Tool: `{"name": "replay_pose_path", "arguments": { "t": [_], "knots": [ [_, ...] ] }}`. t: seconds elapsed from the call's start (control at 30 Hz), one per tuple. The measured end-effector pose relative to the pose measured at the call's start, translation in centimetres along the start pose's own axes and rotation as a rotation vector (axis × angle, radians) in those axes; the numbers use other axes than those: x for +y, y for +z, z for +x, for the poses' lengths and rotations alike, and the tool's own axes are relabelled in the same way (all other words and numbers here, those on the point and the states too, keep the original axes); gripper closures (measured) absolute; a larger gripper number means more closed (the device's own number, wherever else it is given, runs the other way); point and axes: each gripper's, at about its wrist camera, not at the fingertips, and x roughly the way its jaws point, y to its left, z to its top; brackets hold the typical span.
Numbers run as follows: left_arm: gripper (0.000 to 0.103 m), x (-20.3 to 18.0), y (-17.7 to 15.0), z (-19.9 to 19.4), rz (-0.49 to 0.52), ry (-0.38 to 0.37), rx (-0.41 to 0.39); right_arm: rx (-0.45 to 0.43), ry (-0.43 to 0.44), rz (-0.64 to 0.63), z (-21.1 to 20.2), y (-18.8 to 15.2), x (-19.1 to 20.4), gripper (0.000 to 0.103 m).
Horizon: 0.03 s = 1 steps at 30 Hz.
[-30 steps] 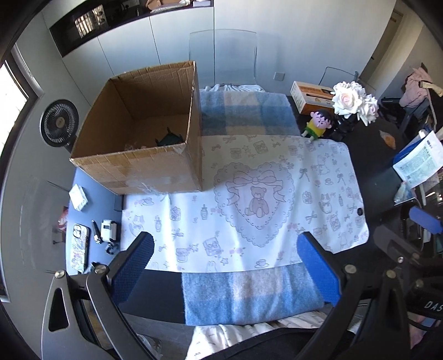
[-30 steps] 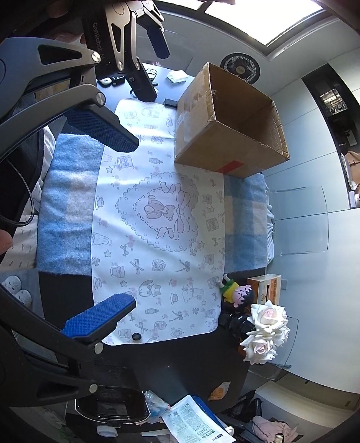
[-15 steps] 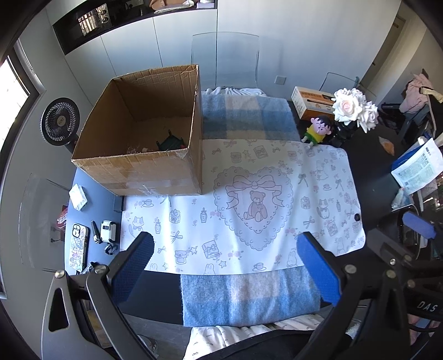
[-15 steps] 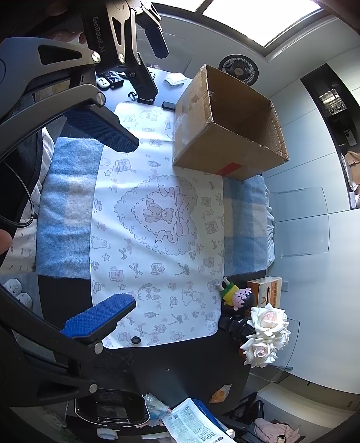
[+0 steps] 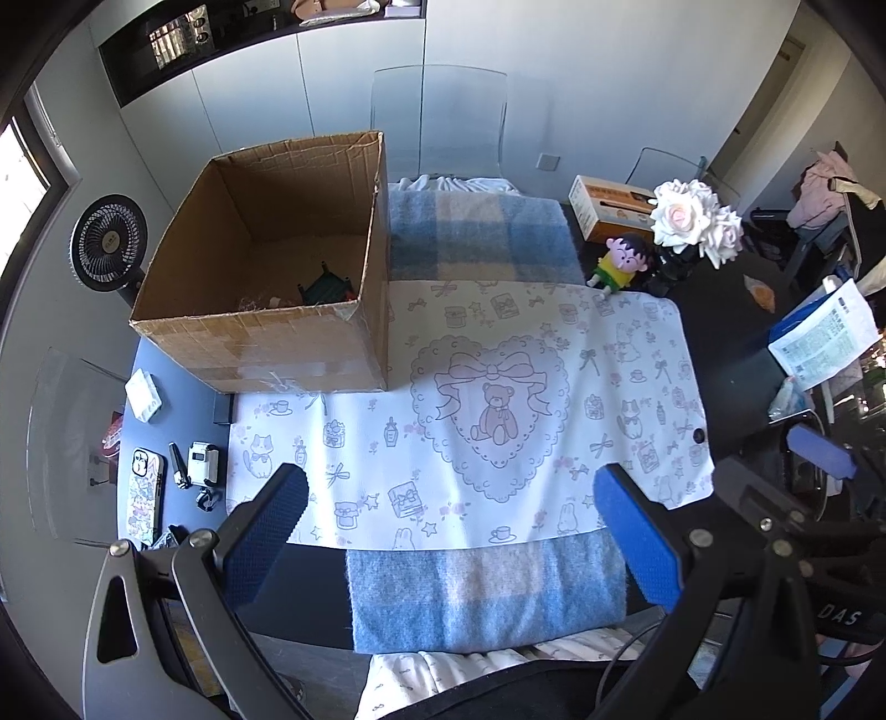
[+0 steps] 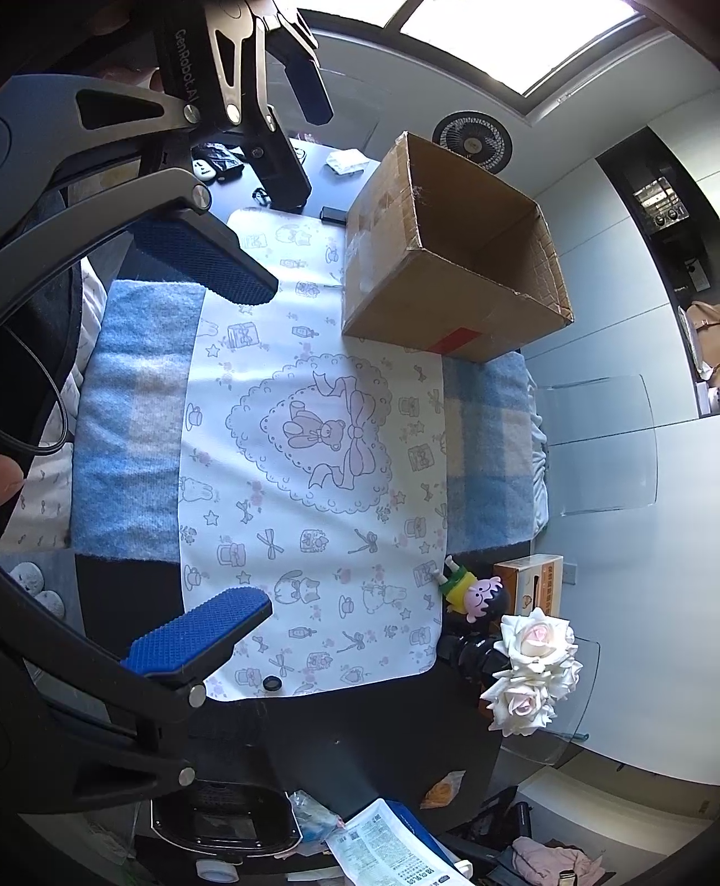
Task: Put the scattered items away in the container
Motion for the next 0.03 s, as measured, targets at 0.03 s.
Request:
{"name": "replay_pose_path", "arguments": {
  "t": [0.03],
  "knots": [
    [0.0, 0.02, 0.0, 0.03, 0.002, 0.01, 0.0, 0.0, 0.001, 0.001, 0.0, -0.01, -0.03, 0.0]
  ]
}}
